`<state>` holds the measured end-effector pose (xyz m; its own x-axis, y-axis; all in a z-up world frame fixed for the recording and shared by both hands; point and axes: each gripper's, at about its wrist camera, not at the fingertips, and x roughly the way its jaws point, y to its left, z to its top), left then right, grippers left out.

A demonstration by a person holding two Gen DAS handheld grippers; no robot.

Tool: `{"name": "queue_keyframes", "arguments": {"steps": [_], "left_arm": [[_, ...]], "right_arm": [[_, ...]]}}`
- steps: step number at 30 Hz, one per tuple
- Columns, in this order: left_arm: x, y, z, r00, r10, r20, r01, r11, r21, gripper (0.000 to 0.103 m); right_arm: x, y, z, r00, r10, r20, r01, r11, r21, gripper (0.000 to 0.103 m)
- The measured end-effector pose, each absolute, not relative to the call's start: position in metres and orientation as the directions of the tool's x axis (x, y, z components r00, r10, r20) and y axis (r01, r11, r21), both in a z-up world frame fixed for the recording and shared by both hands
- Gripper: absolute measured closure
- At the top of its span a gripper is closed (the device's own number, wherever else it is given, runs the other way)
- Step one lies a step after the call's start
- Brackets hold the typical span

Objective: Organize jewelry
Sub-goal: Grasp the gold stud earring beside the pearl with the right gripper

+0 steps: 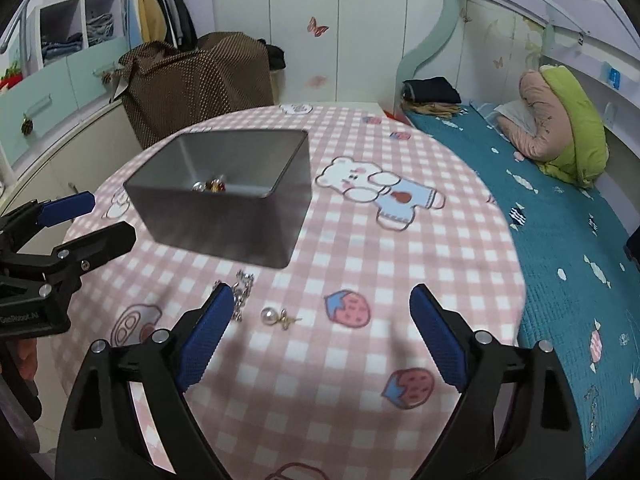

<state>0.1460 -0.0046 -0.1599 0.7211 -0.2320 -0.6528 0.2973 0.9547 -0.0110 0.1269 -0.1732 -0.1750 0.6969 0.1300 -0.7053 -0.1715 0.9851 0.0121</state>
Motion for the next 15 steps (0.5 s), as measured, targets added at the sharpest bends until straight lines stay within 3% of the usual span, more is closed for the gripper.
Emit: {"name": "queue_keyframes", "arguments": {"steps": [4, 7, 10, 12, 15], "left_arm": [[0.141, -0.005, -0.168, 0.706, -0.230, -0.670, 0.310, 0.951, 0.000, 0.012], [0.140, -0.005, -0.174, 0.695, -0.230, -0.681, 0.310, 0.951, -0.005, 0.011], [0.142, -0.005, -0.179, 0.686, -0.226, -0.692, 0.304, 0.952, -0.009, 0.011], [0.143, -0.006, -0.180, 0.680, -0.229, -0.696, 0.305, 0.952, -0.015, 0.011], [0.145, -0.008, -0.182, 0.673, -0.236, -0.701, 0.312, 0.950, -0.020, 0.011]], "right_arm": [[0.126, -0.165, -0.181, 0.692, 0.137, -0.709, -0.204, 0.979, -0.010, 0.024], [0.128, -0.161, -0.186, 0.679, 0.151, -0.718, -0.226, 0.974, -0.009, 0.038], [0.131, -0.159, -0.192, 0.666, 0.159, -0.729, -0.235, 0.972, -0.003, 0.055], [0.132, -0.158, -0.196, 0.651, 0.178, -0.738, -0.251, 0.968, 0.012, 0.073], [0.131, -0.157, -0.199, 0.647, 0.178, -0.741, -0.258, 0.966, 0.007, 0.087]]}}
